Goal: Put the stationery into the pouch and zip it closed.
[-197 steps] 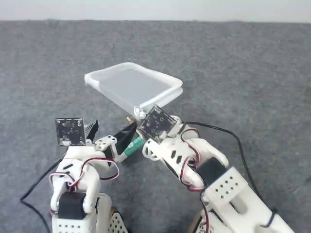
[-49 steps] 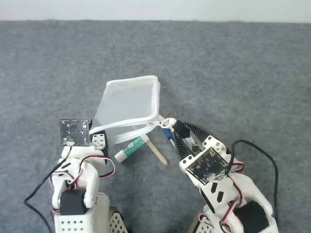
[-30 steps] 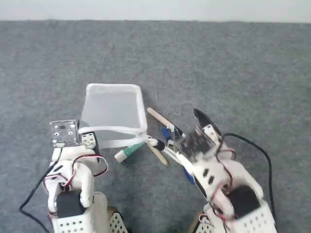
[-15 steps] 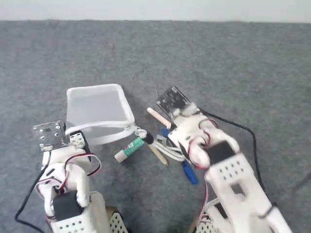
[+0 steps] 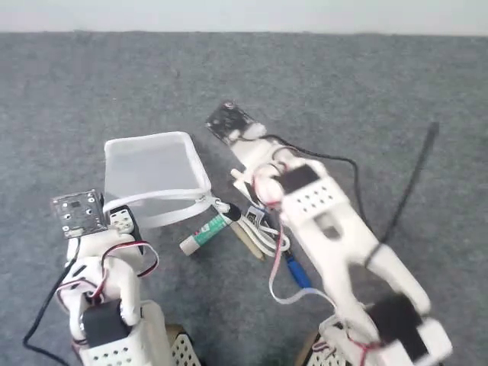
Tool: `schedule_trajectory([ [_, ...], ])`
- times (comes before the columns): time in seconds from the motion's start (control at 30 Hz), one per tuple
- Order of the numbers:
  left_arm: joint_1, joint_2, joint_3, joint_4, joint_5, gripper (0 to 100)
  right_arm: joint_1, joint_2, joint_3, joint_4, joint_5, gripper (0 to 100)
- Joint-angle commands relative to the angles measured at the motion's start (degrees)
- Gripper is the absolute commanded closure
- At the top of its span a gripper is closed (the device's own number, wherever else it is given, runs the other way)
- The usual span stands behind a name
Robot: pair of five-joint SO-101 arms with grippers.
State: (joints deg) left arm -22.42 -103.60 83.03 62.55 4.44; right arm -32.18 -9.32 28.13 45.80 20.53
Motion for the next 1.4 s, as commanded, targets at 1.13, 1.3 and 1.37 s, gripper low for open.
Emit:
schedule_trajectory([
  [1.13,-0.5,-0.9,-3.6,0.9,0.9,99,2.2,33.2,-25.1,1.2,5.6,99.2],
  [1.3,-0.5,-0.9,-3.6,0.9,0.8,99,3.5,28.1,-24.7,5.4,5.4,99.2],
  [1.37,-0.5,-0.9,-3.6,0.9,0.8,99,3.6,26.2,-24.7,7.9,5.4,99.2],
])
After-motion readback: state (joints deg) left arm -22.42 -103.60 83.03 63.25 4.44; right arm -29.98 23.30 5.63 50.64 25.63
